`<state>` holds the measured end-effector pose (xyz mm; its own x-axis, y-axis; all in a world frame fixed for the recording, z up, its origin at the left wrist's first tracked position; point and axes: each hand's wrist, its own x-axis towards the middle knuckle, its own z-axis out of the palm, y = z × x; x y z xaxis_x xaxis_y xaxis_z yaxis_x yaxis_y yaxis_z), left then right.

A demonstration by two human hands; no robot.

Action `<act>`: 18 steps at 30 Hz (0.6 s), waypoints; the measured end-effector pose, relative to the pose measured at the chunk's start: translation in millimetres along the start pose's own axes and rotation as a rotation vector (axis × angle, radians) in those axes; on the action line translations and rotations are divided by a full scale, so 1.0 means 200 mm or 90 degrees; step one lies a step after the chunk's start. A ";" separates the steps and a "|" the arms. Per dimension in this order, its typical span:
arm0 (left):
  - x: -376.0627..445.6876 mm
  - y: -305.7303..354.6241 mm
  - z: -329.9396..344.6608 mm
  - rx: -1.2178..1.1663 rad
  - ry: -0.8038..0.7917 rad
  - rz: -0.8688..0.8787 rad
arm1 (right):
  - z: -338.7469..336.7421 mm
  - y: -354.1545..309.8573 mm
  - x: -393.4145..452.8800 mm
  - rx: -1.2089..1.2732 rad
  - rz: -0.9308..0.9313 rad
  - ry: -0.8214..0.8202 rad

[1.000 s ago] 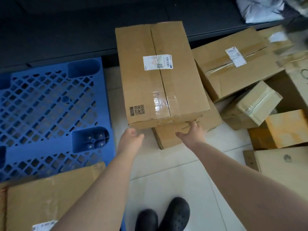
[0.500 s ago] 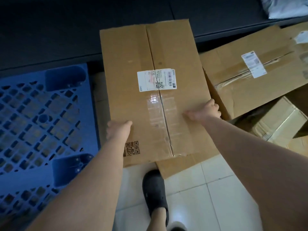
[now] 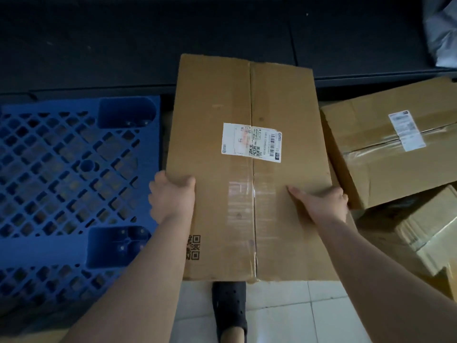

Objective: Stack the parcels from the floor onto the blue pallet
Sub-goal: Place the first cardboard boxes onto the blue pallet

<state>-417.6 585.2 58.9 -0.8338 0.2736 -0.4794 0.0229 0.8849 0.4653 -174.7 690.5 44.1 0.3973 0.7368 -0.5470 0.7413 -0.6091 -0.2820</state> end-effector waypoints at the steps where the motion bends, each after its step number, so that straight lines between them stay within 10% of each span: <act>1: -0.04 -0.02 -0.05 0.029 0.028 0.003 | -0.01 0.02 -0.05 0.005 0.001 -0.008; 18: -1.48 -0.77 -1.91 -0.050 0.131 -0.097 | -0.84 0.51 -1.99 -0.016 -0.126 -0.173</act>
<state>-385.4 223.7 413.0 -0.9189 0.0495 -0.3915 -0.1485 0.8757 0.4594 -167.0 384.0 365.4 0.0876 0.7326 -0.6750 0.8042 -0.4519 -0.3861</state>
